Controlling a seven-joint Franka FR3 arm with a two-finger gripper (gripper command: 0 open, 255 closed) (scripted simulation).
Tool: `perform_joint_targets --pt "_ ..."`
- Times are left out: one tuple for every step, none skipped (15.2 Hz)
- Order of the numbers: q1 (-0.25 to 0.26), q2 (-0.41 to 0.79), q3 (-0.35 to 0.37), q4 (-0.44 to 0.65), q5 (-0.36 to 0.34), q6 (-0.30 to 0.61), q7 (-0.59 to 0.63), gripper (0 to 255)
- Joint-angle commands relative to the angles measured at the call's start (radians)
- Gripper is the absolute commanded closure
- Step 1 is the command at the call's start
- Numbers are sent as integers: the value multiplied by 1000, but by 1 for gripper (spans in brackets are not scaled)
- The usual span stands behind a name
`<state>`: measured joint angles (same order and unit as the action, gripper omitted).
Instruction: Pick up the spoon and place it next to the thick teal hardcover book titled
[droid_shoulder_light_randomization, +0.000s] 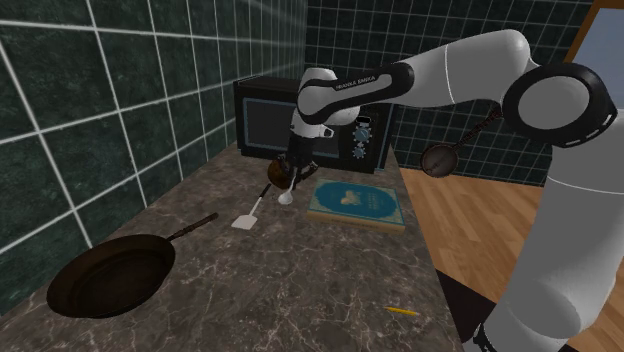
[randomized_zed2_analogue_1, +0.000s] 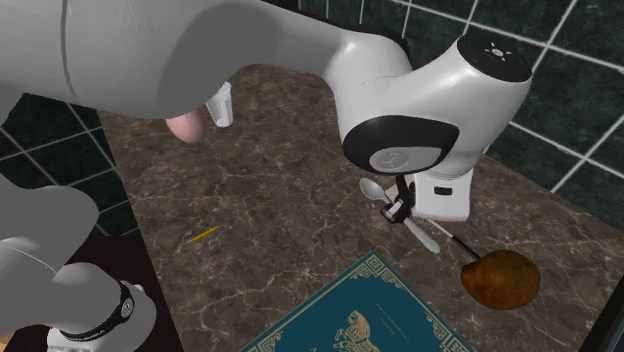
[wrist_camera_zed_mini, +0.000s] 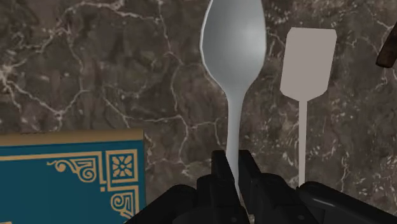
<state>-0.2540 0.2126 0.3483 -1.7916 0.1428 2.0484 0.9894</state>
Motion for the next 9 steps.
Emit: perform_joint_targets --pt "-25 2 -15 8 4 -13 -41 255" --pt "-38 6 -23 15 5 -20 -62 255" --pt "-51 11 -31 23 6 -27 -83 255" --pt "-63 17 -39 33 7 -35 -103 255" --pt "-76 23 -47 43 7 -43 -124 255" --pt "-89 31 -55 55 7 -51 -143 255" --pt "-101 39 -63 68 6 -60 -163 255" --pt "-114 49 -71 83 5 -69 -182 255" --pt "-126 59 -78 98 5 -78 -201 255"
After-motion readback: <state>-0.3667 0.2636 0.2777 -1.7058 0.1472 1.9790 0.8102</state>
